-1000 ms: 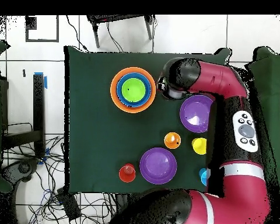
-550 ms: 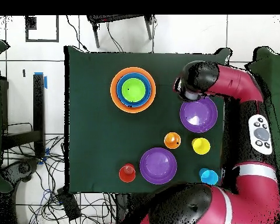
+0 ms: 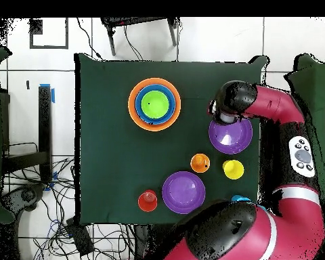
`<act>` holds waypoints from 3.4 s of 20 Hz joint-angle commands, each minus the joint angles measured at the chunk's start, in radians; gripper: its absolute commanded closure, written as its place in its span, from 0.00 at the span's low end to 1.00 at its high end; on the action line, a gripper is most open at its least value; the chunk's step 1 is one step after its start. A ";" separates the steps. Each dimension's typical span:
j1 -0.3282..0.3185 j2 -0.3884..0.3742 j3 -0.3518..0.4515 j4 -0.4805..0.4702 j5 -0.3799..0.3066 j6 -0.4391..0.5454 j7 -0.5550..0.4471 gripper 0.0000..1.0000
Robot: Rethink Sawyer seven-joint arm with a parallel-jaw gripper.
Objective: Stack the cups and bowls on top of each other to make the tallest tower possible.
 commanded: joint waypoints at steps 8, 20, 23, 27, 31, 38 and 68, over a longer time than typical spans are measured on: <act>0.026 -0.010 0.053 0.104 -0.084 -0.149 -0.136 0.00; -0.020 0.041 0.067 0.082 -0.094 -0.176 -0.182 0.00; -0.019 0.086 0.068 0.030 -0.097 -0.157 -0.184 0.00; -0.036 0.111 0.076 0.047 -0.096 -0.191 -0.180 0.00; -0.032 0.123 0.070 0.050 -0.101 -0.208 -0.162 0.00; 0.011 0.091 0.038 0.071 -0.096 -0.217 -0.092 0.00; 0.133 -0.030 0.030 0.032 -0.049 -0.071 -0.032 1.00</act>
